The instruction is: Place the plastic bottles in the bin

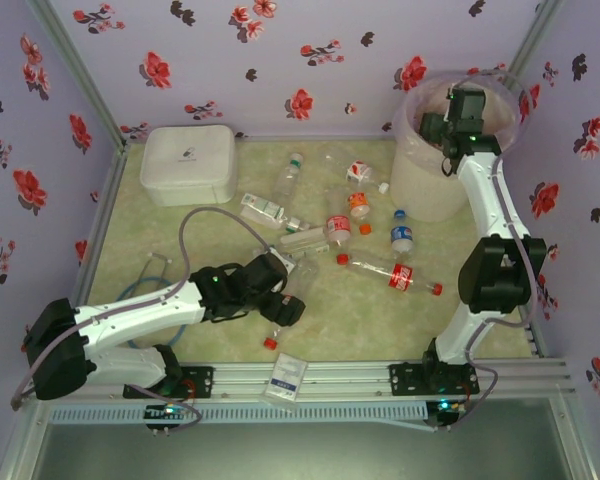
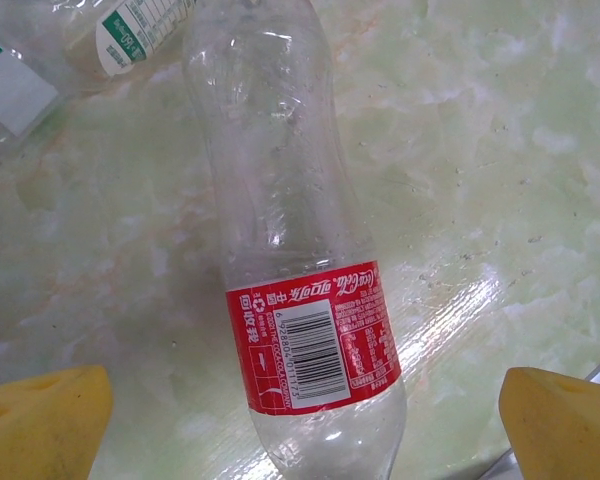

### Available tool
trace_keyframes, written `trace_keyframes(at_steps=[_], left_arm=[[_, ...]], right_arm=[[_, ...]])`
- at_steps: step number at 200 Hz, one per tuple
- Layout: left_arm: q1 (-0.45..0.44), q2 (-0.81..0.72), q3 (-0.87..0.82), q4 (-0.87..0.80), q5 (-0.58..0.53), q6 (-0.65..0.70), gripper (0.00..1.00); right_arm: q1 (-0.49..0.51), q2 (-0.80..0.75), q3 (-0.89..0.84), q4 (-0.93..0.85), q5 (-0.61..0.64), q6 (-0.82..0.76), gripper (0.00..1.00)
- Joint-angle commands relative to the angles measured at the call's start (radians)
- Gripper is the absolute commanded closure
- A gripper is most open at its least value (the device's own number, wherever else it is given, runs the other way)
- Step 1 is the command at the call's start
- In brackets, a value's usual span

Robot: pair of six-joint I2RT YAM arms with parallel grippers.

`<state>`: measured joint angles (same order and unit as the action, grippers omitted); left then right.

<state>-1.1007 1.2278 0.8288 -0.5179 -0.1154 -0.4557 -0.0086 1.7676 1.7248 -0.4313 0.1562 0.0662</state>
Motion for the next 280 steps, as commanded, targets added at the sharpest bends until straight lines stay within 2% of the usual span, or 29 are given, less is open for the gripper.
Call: trace_keyframes(at_steps=[1, 29, 65, 119, 146, 176, 196, 208, 240, 267, 280], left_arm=[[-0.016, 0.016, -0.018, -0.021, 0.022, -0.035, 0.00], [-0.022, 0.026, -0.034, -0.031, 0.034, -0.047, 0.00], [-0.024, 0.056, -0.045, -0.044, 0.039, -0.052, 0.00], [-0.034, 0.111, -0.058, -0.027, 0.100, -0.059, 0.00], [-0.036, 0.146, -0.066, 0.019, 0.105, -0.060, 0.00], [-0.034, 0.222, -0.043, 0.061, 0.084, -0.038, 0.02], [-0.034, 0.247, -0.042, 0.098, 0.081, -0.031, 0.09], [-0.034, 0.256, -0.031, 0.098, 0.077, -0.025, 0.15], [-0.034, 0.271, -0.026, 0.104, 0.086, -0.004, 0.37], [-0.034, 0.236, -0.028, 0.097, 0.090, 0.008, 0.57], [-0.034, 0.204, -0.019, 0.083, 0.085, 0.013, 0.63]], right_arm=[[-0.005, -0.044, 0.035, -0.042, -0.009, 0.008, 0.11], [-0.007, -0.085, 0.081, -0.082, -0.009, 0.004, 0.01], [-0.007, -0.152, 0.127, -0.126, -0.016, 0.017, 0.01], [-0.002, -0.305, 0.066, -0.147, -0.124, 0.094, 0.01], [-0.002, -0.406, -0.042, -0.109, -0.334, 0.195, 0.01], [0.010, -0.545, -0.257, 0.097, -0.580, 0.379, 0.01], [0.020, -0.585, -0.366, 0.224, -0.724, 0.501, 0.01], [0.035, -0.599, -0.400, 0.228, -0.791, 0.519, 0.01], [0.071, -0.684, -0.492, 0.121, -0.776, 0.473, 0.01], [0.085, -0.729, -0.577, 0.053, -0.825, 0.471, 0.05], [0.104, -0.739, -0.615, 0.011, -0.827, 0.464, 0.07]])
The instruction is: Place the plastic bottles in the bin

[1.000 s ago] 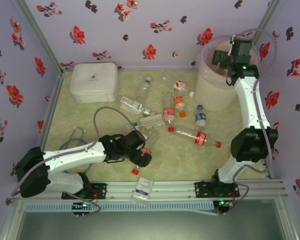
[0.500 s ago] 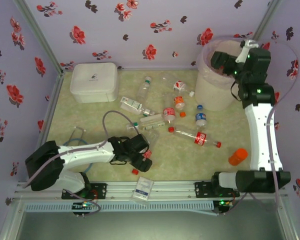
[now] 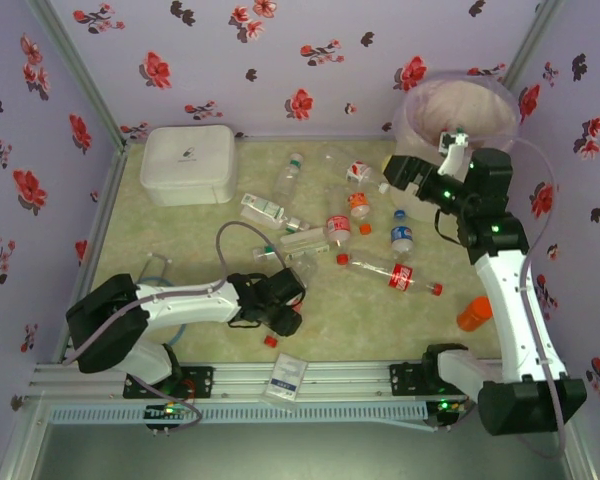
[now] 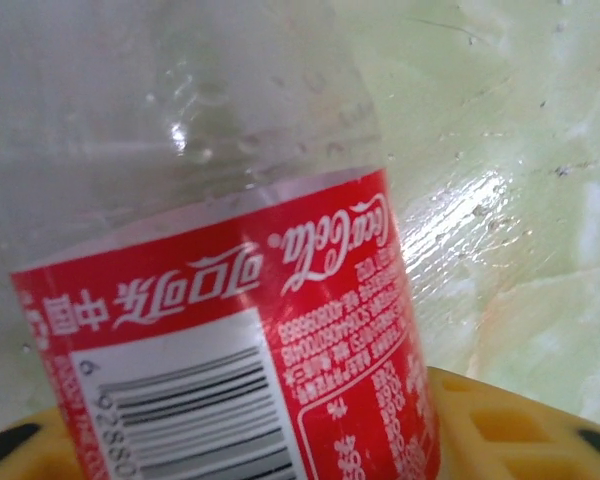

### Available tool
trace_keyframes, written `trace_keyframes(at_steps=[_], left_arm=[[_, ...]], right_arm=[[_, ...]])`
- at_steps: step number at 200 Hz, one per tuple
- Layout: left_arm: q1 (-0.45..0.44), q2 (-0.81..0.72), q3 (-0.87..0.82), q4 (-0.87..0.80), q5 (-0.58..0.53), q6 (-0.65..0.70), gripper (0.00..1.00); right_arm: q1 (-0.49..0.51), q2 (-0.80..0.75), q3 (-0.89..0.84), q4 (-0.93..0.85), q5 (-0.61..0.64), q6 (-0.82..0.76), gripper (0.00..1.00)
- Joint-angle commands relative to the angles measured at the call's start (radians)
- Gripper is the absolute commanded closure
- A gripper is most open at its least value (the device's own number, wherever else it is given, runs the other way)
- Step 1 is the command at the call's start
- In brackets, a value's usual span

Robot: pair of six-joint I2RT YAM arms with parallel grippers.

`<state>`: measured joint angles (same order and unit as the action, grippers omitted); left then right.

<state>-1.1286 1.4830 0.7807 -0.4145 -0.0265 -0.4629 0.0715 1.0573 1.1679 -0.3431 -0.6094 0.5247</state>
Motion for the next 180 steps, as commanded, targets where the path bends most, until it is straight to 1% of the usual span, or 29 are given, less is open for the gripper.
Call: trace_keyframes(at_steps=[1, 10, 15, 28, 46, 56, 72, 80, 84, 93, 107, 112, 133, 151, 162, 180], left_arm=[[-0.007, -0.054, 0.029, -0.022, -0.004, 0.022, 0.64], [-0.007, -0.082, 0.035, -0.027, -0.003, 0.031, 0.66], [-0.007, -0.099, 0.040, -0.029, -0.004, 0.037, 0.69], [-0.007, -0.147, 0.049, -0.017, 0.005, 0.058, 0.70], [-0.007, -0.214, 0.056, 0.041, 0.054, 0.110, 0.70], [-0.007, -0.242, 0.069, 0.065, 0.062, 0.139, 0.71], [0.002, -0.271, 0.088, 0.116, 0.062, 0.177, 0.75], [0.011, -0.279, 0.092, 0.146, 0.063, 0.187, 0.79], [0.014, -0.282, 0.092, 0.160, 0.064, 0.193, 0.80], [0.023, -0.281, 0.096, 0.179, 0.086, 0.208, 0.80], [0.031, -0.275, 0.119, 0.159, 0.100, 0.229, 0.81], [0.033, -0.275, 0.126, 0.150, 0.100, 0.235, 0.83], [0.038, -0.283, 0.124, 0.166, 0.100, 0.245, 0.87], [0.046, -0.284, 0.114, 0.183, 0.100, 0.233, 0.87], [0.049, -0.279, 0.112, 0.183, 0.099, 0.232, 0.87], [0.057, -0.270, 0.106, 0.184, 0.076, 0.232, 0.87]], right_arm=[[0.024, -0.029, -0.061, -0.080, -0.061, 0.005, 0.07], [0.044, -0.039, -0.095, -0.086, -0.059, 0.011, 0.08], [0.055, -0.045, -0.118, -0.078, -0.062, 0.021, 0.08], [0.082, -0.060, -0.187, -0.020, -0.093, 0.074, 0.08], [0.101, -0.055, -0.302, 0.229, -0.198, 0.245, 0.08], [0.119, -0.038, -0.327, 0.294, -0.215, 0.285, 0.08], [0.168, -0.013, -0.322, 0.278, -0.196, 0.268, 0.05], [0.193, -0.004, -0.320, 0.280, -0.192, 0.258, 0.03], [0.210, 0.005, -0.317, 0.285, -0.191, 0.251, 0.01], [0.232, 0.020, -0.311, 0.286, -0.192, 0.241, 0.01], [0.253, 0.046, -0.295, 0.278, -0.202, 0.227, 0.01], [0.259, 0.057, -0.289, 0.268, -0.200, 0.217, 0.01], [0.272, 0.087, -0.266, 0.178, -0.163, 0.155, 0.01], [0.280, 0.098, -0.276, 0.223, -0.166, 0.180, 0.01], [0.289, 0.106, -0.276, 0.245, -0.177, 0.197, 0.03], [0.303, 0.122, -0.261, 0.217, -0.175, 0.190, 0.12]])
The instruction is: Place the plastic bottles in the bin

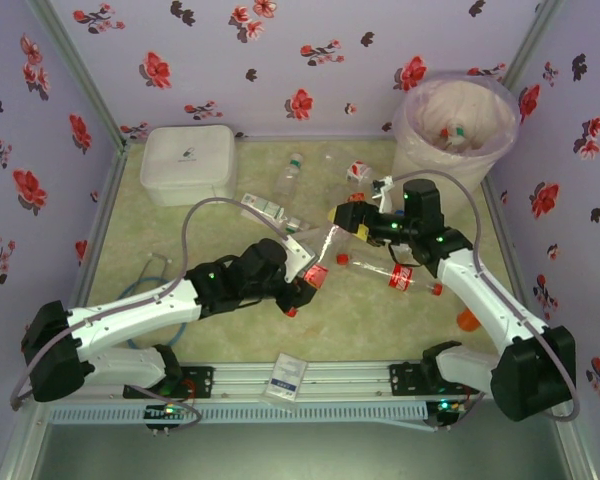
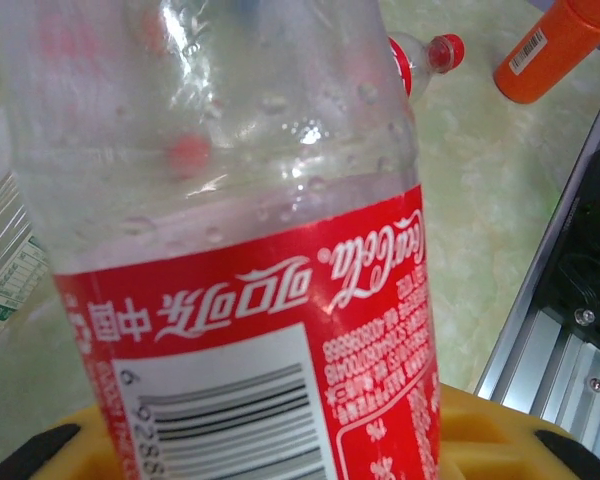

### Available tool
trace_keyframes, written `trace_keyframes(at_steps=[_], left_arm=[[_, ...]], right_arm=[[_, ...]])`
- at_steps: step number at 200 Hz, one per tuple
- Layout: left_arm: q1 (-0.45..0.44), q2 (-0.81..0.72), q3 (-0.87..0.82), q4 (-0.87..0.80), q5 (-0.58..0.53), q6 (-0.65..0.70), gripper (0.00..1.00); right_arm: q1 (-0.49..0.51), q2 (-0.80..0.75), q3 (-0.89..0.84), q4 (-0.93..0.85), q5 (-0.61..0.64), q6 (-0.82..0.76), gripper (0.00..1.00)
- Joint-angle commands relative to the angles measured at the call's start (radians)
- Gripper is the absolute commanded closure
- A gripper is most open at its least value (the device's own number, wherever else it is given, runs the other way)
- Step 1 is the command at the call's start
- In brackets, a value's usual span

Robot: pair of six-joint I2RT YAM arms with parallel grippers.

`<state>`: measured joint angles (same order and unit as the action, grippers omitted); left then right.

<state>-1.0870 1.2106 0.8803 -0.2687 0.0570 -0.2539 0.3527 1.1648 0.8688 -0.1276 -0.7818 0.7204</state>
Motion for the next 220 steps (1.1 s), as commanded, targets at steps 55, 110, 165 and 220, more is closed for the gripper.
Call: trace_keyframes(at_steps=[55, 110, 165, 220], left_arm=[[0.033, 0.053, 0.006, 0.079, -0.038, 0.021, 0.87], [0.047, 0.022, -0.007, 0.069, -0.052, 0.004, 0.54], [0.051, -0.044, -0.048, 0.058, -0.072, -0.023, 0.00], [0.070, -0.049, -0.068, 0.063, -0.080, -0.039, 0.00]], right_arm=[[0.027, 0.033, 0.062, 0.000, 0.061, -0.013, 0.44], [0.024, 0.033, 0.149, -0.060, 0.113, -0.070, 0.55], [-0.123, 0.016, 0.512, -0.372, 0.282, -0.337, 0.70], [-0.180, 0.028, 0.834, -0.390, 0.874, -0.624, 1.00]])
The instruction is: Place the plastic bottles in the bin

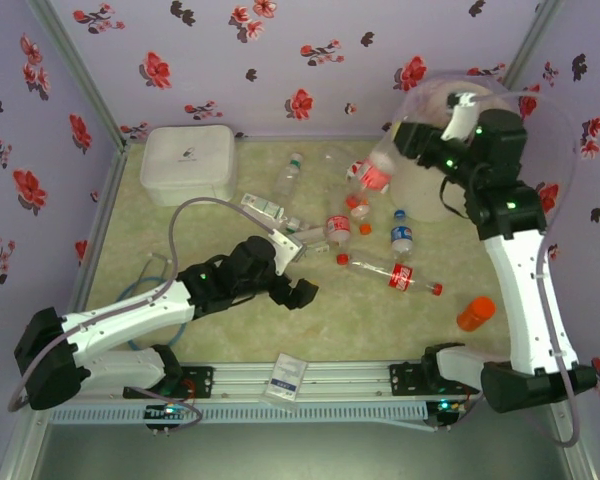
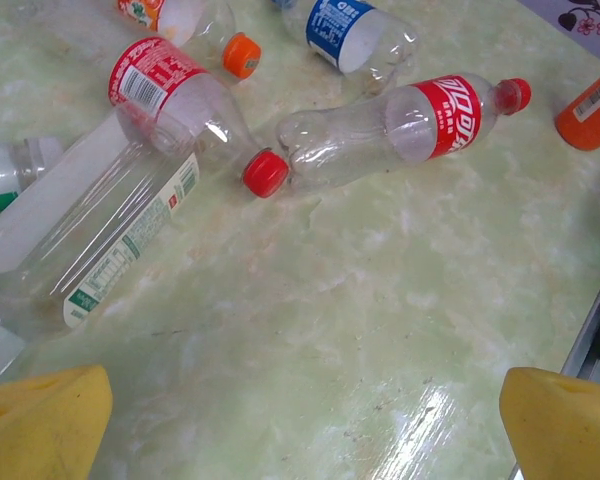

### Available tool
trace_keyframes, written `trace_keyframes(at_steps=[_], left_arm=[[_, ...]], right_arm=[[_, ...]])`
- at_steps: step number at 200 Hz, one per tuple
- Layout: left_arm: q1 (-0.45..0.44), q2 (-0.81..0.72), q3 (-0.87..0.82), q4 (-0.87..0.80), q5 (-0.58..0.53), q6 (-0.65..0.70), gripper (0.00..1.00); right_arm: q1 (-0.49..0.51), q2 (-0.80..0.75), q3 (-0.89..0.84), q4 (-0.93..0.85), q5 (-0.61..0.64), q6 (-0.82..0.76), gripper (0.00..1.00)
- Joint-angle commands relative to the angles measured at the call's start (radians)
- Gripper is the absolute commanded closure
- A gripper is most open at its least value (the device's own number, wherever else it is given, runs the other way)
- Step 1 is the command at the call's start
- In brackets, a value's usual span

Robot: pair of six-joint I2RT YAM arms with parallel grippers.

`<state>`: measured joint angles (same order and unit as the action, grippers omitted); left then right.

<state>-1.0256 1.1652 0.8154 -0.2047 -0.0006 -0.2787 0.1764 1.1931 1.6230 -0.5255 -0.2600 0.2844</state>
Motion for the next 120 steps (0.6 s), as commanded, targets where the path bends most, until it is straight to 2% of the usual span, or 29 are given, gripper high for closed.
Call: trace_keyframes(at_steps=[1, 15, 47, 90, 120], left_arm=[[0.009, -0.004, -0.003, -0.002, -0.022, -0.014, 0.00], [0.009, -0.008, -0.004, -0.006, -0.022, -0.020, 0.00], [0.009, -0.037, -0.033, 0.005, -0.031, -0.048, 0.00], [0.009, -0.042, -0.056, 0.011, -0.046, -0.092, 0.00], [0.009, -0.061, -0.060, -0.023, -0.069, -0.116, 0.00]], right_arm=[[-0.004, 0.002, 0.083, 0.012, 0.363, -0.193, 1.00], [-0.017, 0.036, 0.133, 0.059, 0.457, -0.260, 1.00], [-0.072, 0.142, 0.281, 0.075, 0.517, -0.324, 1.00], [-0.109, 0.300, 0.366, 0.065, 0.556, -0.388, 1.00], [-0.112, 0.376, 0.370, 0.048, 0.533, -0.387, 1.00]])
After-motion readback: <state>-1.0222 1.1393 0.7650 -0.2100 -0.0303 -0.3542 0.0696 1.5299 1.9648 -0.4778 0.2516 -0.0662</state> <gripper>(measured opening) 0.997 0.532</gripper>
